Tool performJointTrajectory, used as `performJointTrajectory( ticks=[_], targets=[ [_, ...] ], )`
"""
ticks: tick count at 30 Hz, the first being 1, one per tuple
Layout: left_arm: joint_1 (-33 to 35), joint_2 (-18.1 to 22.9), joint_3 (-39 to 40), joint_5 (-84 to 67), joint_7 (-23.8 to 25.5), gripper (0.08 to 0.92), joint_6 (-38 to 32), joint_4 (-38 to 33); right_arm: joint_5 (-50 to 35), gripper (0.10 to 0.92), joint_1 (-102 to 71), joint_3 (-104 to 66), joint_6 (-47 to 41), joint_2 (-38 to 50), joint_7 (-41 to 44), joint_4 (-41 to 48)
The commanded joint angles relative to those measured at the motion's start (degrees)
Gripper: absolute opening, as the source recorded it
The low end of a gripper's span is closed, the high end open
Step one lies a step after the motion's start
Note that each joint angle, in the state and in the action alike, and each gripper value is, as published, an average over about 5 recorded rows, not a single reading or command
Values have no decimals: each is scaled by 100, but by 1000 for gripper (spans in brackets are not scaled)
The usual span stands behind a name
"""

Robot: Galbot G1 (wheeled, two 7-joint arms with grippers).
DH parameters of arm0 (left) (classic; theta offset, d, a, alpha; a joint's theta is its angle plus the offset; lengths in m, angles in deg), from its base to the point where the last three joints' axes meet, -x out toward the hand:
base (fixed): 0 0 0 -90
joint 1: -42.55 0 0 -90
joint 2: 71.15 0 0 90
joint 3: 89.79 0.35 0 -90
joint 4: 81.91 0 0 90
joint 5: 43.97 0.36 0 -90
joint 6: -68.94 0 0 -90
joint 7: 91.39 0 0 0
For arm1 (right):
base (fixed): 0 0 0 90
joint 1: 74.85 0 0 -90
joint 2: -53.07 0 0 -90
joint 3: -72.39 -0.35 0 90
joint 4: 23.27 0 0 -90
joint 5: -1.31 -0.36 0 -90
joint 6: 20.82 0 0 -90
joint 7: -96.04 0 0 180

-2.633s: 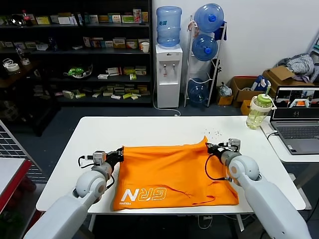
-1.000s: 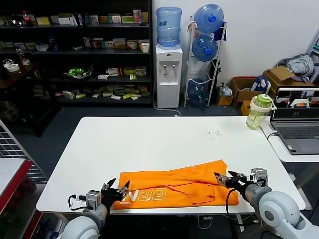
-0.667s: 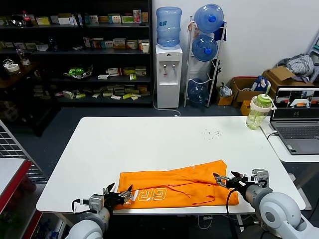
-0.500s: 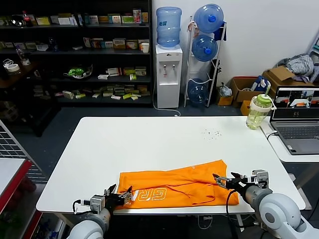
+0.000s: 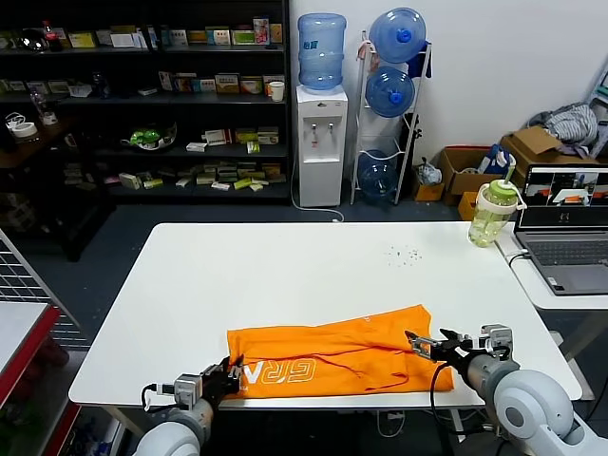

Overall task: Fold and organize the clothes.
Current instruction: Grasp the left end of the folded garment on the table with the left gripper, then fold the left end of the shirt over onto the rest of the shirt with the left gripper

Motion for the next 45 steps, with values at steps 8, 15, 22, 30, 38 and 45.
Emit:
performJointTrajectory(
  ticks=[8,15,22,30,38,45],
  targets=[
    [-38,-214,-128,-198,-92,108,30,-288,89,823,74,-16,64,-127,5,-3],
    [-17,-1375,-656,-806,-174,108,158,-672,194,823,208,75,107,-251,59,-14],
    [431,-2528,-1707,-1519,-56,108,253,-318,258,823,397,246,140,-393,92,40],
    [372,-3626,-1988,-1733,337,108,161,1043,297,823,403,268,176,-463,132,47],
    [14,-4166,-1819,-969,1169,108,-105,2119,340,823,377,249,189,-496,140,39],
    [80,-4087,-1988,-1405,1097,108,-29,1654,380,823,397,312,170,-544,84,59]
  ],
)
